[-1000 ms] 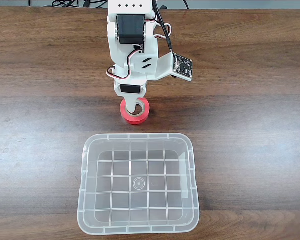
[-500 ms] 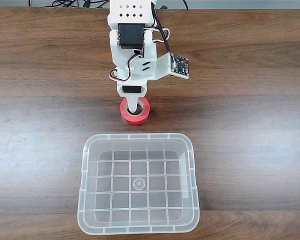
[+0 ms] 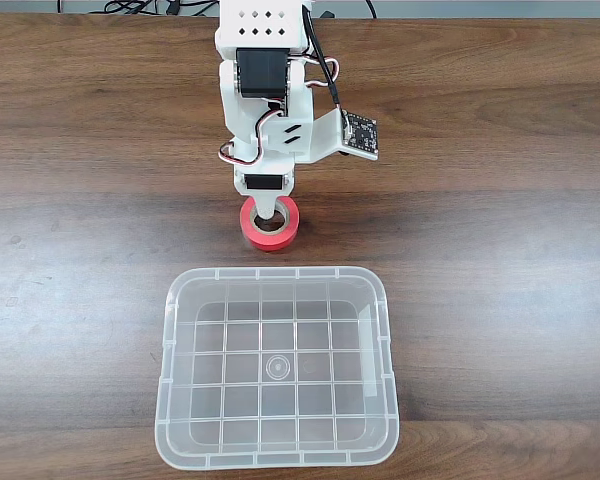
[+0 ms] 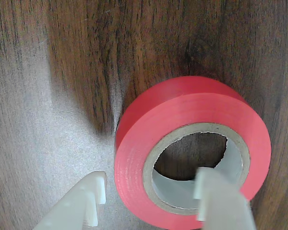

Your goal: Grab the tape and place it in the box.

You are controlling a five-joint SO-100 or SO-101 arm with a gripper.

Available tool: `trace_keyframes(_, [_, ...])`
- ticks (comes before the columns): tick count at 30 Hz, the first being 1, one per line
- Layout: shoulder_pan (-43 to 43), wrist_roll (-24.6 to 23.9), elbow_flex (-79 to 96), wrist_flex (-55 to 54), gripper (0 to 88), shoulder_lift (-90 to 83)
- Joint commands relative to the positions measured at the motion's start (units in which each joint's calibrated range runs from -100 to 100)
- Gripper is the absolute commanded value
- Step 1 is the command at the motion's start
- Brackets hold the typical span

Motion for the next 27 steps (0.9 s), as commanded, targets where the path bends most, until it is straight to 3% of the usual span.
trace_keyframes(1, [-0.1,0.2,-0.6,-1.0,3.1,-2.9])
trace_keyframes(21, [0.6,0.2,-1.5,0.4,2.1,-4.0])
trace_keyframes(27, [0.2,-0.2,-12.2,11.5,2.1,-9.0])
